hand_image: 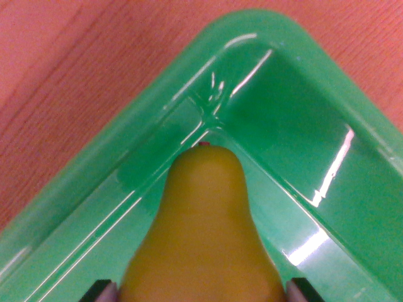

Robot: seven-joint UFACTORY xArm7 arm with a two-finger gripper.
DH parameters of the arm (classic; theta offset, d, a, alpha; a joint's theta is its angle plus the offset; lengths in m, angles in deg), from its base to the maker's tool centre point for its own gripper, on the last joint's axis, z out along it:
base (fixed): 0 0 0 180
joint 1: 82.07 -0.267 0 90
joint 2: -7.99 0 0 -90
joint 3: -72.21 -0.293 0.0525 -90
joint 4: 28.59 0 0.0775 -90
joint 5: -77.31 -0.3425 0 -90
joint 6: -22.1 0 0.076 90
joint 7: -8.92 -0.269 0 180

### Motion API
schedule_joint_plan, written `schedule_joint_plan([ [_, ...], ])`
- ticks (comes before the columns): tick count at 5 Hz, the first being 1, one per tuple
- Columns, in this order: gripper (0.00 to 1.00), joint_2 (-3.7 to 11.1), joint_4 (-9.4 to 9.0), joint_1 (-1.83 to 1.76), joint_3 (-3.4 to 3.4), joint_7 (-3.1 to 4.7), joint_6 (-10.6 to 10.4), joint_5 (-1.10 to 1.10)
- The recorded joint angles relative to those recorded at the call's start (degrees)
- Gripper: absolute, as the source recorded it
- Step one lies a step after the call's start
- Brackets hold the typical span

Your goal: Pick fruit

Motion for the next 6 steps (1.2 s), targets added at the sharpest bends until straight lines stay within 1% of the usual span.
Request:
schedule_joint_plan([
  [1, 1.00, -0.76, 1.86, -0.04, 0.05, 0.02, 2.6, 0.08],
  [2, 1.00, -0.76, 1.86, -0.04, 0.05, 0.02, 2.6, 0.08],
  [3, 1.00, -1.53, 3.71, -0.07, 0.11, 0.03, 5.2, 0.16],
  [4, 1.00, -1.53, 3.71, -0.07, 0.11, 0.03, 5.2, 0.16],
  [5, 1.00, -2.33, 5.66, -0.11, 0.16, 0.05, 8.0, 0.25],
  [6, 1.00, -2.33, 5.66, -0.11, 0.16, 0.05, 8.0, 0.25],
])
